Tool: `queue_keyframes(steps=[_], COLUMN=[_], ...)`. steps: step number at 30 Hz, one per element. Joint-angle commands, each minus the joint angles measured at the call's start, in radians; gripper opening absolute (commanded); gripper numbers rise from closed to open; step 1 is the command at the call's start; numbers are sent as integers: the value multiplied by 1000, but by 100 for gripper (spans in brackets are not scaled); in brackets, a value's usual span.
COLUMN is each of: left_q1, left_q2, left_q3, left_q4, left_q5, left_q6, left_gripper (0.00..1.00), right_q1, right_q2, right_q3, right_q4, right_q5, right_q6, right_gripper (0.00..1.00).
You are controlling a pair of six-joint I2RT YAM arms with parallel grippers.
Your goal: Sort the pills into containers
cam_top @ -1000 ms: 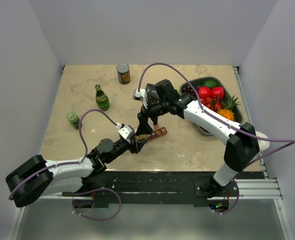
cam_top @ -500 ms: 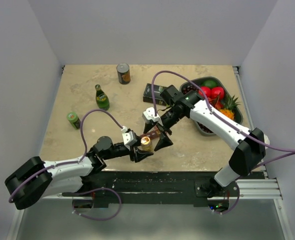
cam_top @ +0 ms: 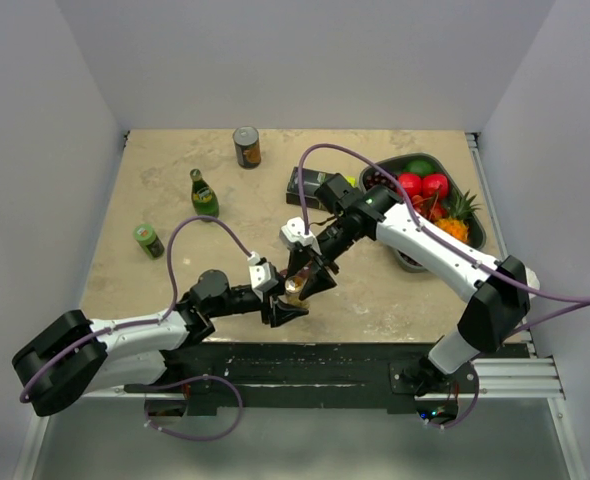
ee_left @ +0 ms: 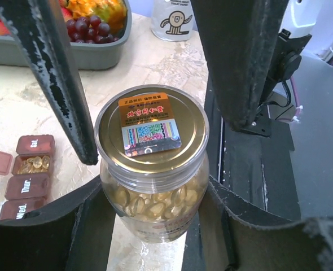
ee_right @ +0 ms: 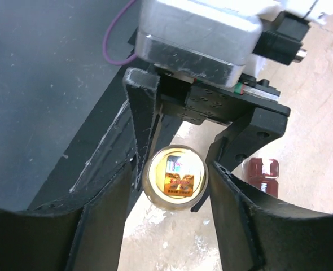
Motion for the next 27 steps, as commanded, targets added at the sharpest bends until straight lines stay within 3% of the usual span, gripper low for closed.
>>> queue_keyframes(steps=[1,9,13,16,20,25,27], left_q1=[11,18,20,20,20,20,21], left_q2=[-16,-65,-82,-59,-37,-42,-42], left_q3=[39,25,8,-2,-2,-12,-13], left_q4=[19,19,25,57,84,84,85], left_q5=[-59,-174,-310,-398,-378,-334,-323], left_q6=[-6,-23,-58,-84,-86,-64,-63], left_gripper=[0,0,0,0,0,0,0], right_q1=[24,41,39,39,41,41,41], right_q2=[8,2,-4,6,28,40,38], right_q3=[-25,-57,-96,-123,-120,-111,-111], right_q4=[106,285,438,521,536,513,505], right_q5=[-4,151,355,465,447,355,341], right_q6=[142,365,578,678,697,671,665], right_gripper=[56,32,15,11,14,45,49])
